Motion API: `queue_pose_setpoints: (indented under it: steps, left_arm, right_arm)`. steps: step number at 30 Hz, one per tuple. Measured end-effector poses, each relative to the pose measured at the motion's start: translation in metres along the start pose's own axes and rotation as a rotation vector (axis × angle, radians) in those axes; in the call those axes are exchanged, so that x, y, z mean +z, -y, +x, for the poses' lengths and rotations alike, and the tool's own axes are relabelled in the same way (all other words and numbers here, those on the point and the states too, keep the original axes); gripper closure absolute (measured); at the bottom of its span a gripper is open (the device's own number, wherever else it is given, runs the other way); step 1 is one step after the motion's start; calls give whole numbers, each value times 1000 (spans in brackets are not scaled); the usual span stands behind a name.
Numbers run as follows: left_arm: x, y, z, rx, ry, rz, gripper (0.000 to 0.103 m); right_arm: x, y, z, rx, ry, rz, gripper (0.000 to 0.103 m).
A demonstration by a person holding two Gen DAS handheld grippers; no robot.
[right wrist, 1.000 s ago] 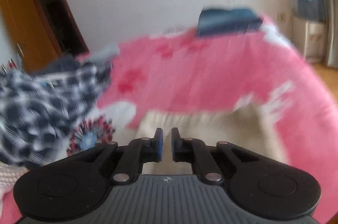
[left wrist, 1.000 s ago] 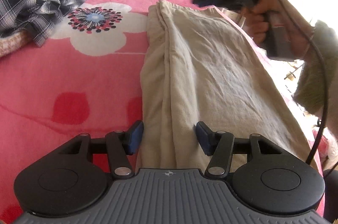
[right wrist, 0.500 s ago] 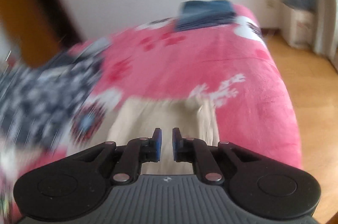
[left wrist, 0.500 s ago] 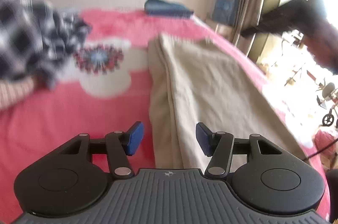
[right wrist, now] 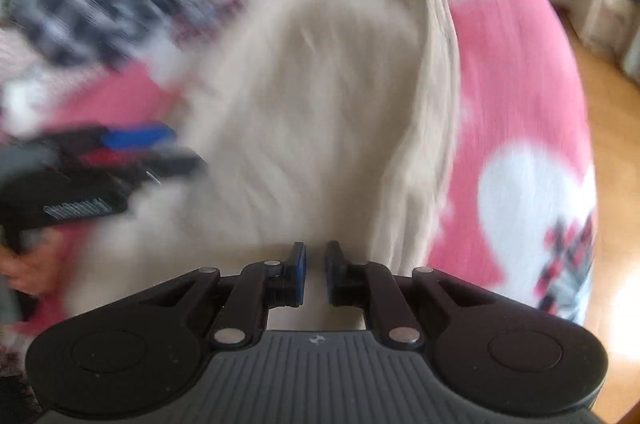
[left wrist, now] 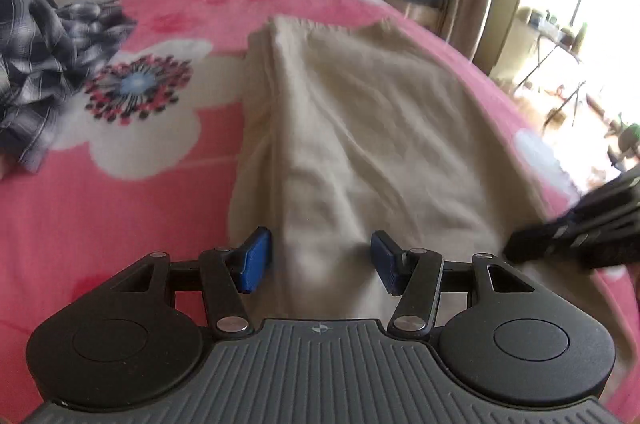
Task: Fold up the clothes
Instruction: 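Move both open grippers to the hem end of the beige trousers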
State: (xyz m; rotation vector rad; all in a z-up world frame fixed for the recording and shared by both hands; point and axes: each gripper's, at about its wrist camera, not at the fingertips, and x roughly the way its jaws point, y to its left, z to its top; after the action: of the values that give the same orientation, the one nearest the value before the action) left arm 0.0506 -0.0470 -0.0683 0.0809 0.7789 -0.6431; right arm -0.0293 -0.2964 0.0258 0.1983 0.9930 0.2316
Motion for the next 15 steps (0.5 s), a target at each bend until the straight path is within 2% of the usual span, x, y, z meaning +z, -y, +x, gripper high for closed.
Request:
queue_pose_setpoints:
  steps: [3, 7, 11, 15]
  left_arm:
    - [-4, -2, -5, 22, -14, 8, 48]
    - [-19, 15, -19, 23, -57, 38, 48]
    - [-33, 32, -32, 25, -100, 68, 48]
    - [-47, 48, -46, 26, -143, 97, 48]
  right_arm:
    - [-9, -5, 2, -2, -11, 25, 93]
    - [-22, -11, 4, -5, -26, 58, 93]
    - [-46, -26, -5, 58, -54, -4, 93]
    - [-85, -21, 29, 7, -142, -11, 94]
